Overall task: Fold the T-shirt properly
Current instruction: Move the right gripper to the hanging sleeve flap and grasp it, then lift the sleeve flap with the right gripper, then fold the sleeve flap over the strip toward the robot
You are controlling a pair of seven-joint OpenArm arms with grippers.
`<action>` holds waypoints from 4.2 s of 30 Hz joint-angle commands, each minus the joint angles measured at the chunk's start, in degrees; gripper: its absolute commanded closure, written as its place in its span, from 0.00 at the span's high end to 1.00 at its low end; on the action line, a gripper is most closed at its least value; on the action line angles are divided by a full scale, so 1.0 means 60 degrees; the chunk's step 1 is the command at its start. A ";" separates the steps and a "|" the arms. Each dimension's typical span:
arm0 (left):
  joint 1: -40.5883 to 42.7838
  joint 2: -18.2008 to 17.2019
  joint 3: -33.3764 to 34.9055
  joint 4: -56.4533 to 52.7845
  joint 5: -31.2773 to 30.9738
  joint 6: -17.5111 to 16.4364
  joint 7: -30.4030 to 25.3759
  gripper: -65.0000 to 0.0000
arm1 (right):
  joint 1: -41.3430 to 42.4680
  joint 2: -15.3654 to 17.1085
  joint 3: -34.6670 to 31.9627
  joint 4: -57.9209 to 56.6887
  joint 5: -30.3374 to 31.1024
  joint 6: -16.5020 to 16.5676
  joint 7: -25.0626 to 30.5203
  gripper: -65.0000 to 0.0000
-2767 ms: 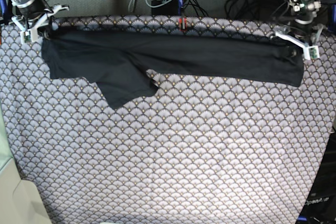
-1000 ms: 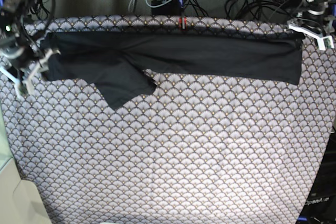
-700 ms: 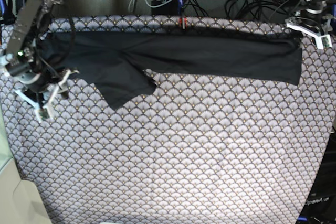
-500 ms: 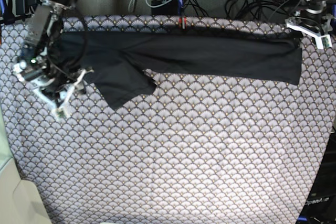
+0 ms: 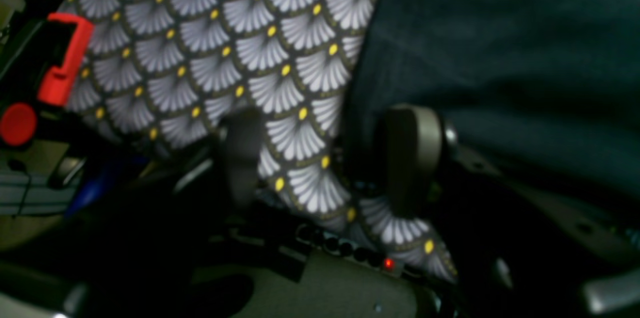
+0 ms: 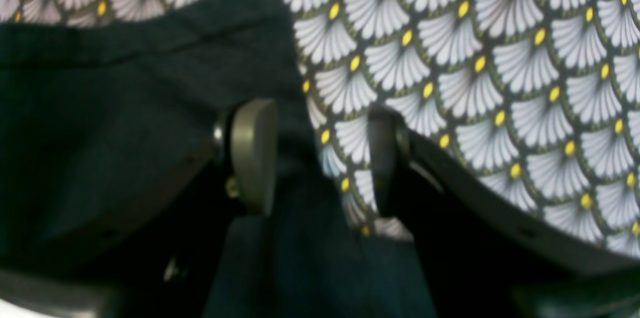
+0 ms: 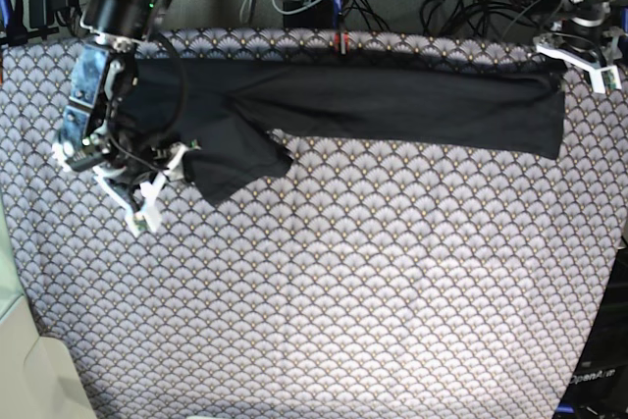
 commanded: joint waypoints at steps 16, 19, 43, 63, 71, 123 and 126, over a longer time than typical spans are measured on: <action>-0.0012 0.0018 -0.0035 0.0270 -0.0123 0.0093 -0.0188 0.57 | 0.0793 -0.0359 -0.0402 -0.0796 0.0086 -0.0034 0.0160 0.48; -0.0027 0.0018 -0.0035 0.0270 -0.0123 0.0093 -0.0188 0.57 | 0.0735 -0.0374 -0.0461 -0.0810 0.0086 -0.0034 0.0467 0.48; -0.0027 0.0018 -0.0035 0.0270 -0.0123 0.0093 -0.0188 0.57 | 0.0969 -0.0095 -0.0490 -0.1499 0.0057 -0.0034 0.0878 0.48; -0.0159 0.0018 -0.0035 0.0270 -0.0123 0.0093 -0.0188 0.57 | 0.0735 -0.0227 -0.0724 -0.1851 0.0057 -0.0034 0.0878 0.47; -0.0159 0.0018 -0.0020 0.0270 -0.0123 0.0093 -0.0188 0.57 | 0.0720 -0.0213 -0.0754 -0.1895 0.0057 -0.0034 0.0878 0.36; -0.0364 0.0004 0.0009 0.0153 -0.0123 0.0020 -0.0217 0.57 | -0.4350 0.2967 -0.1149 0.4699 0.4965 -0.0034 0.1024 0.02; -0.0364 0.0004 0.0009 0.0153 -0.0123 0.0020 -0.0217 0.57 | -0.4804 0.3421 -0.1149 0.4699 0.5390 -0.0034 0.1522 0.02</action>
